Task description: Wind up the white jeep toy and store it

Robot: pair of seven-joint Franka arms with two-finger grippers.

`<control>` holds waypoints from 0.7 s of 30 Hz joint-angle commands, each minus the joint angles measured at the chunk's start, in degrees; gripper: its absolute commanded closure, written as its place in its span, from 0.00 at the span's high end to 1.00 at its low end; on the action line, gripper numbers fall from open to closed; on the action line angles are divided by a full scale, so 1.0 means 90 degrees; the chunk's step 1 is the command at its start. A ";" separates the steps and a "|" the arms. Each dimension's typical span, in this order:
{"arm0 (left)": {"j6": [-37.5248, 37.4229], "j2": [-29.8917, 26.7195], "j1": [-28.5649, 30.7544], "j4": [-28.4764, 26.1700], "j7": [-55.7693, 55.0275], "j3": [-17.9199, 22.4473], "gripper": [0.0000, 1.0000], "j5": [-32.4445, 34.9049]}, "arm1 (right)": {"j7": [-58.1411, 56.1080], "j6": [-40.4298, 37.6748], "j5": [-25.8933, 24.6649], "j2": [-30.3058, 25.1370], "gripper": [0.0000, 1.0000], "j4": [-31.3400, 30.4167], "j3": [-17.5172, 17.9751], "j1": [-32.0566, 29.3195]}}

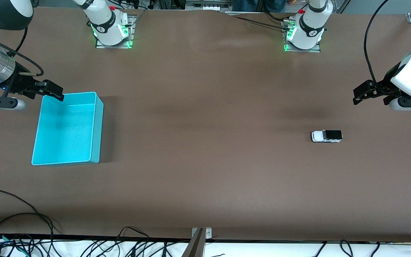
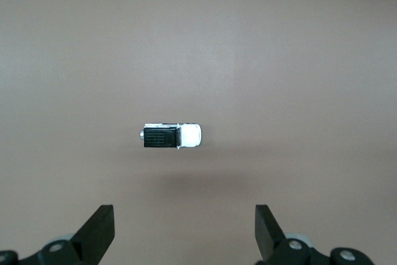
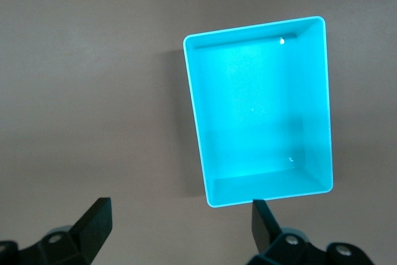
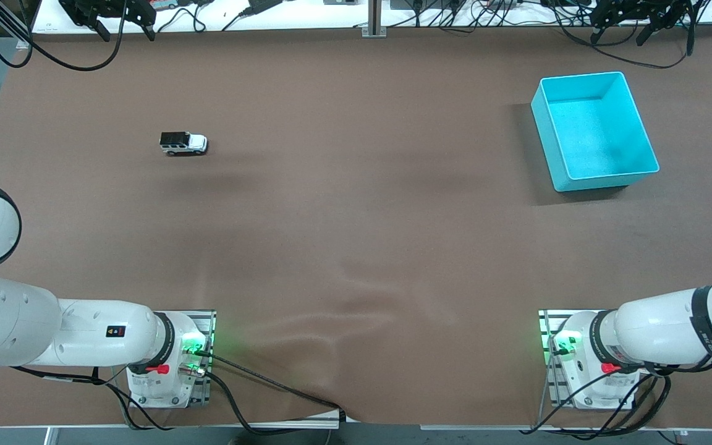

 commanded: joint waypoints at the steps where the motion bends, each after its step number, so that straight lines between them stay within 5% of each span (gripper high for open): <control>1: -0.0259 -0.0029 -0.0008 0.0222 0.0097 -0.0002 1.00 0.0113 | -0.0100 0.0012 0.0005 -0.0049 1.00 -0.0019 0.0008 -0.0019; 14: -0.0561 0.0001 0.0002 0.0281 0.0194 0.0008 1.00 0.0083 | -0.0100 0.0022 0.0005 -0.0049 1.00 -0.0019 0.0008 -0.0009; 21: -0.0708 0.0206 0.0011 0.0203 0.1696 -0.0002 1.00 0.0093 | -0.0100 0.0012 0.0005 -0.0049 1.00 -0.0019 0.0008 -0.0009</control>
